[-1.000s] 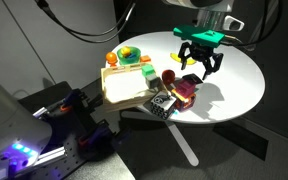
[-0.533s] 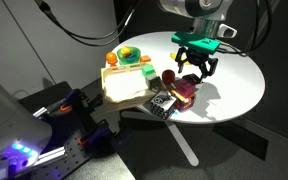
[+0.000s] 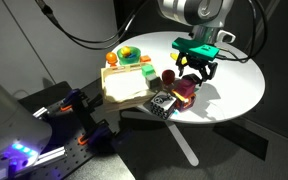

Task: Pick up the mulberry pink block from the block with a number image and put it in the wooden tray

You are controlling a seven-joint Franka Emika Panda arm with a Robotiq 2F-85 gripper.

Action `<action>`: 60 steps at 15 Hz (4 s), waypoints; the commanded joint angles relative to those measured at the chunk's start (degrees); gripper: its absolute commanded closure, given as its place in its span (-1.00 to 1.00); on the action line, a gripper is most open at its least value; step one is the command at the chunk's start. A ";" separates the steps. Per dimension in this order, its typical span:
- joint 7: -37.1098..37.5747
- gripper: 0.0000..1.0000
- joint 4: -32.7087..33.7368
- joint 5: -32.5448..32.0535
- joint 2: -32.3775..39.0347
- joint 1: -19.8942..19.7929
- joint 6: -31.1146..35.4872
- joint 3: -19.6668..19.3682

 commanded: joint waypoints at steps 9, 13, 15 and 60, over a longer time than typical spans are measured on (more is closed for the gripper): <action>-0.24 -1.00 0.25 0.13 -0.02 -0.65 0.71 0.49; -1.49 -1.00 -0.36 0.77 -0.13 -1.32 1.67 0.94; -1.89 -1.00 -1.10 0.91 -0.29 -1.56 2.87 1.09; 18.20 0.43 -5.29 -11.55 0.56 19.93 -9.77 2.93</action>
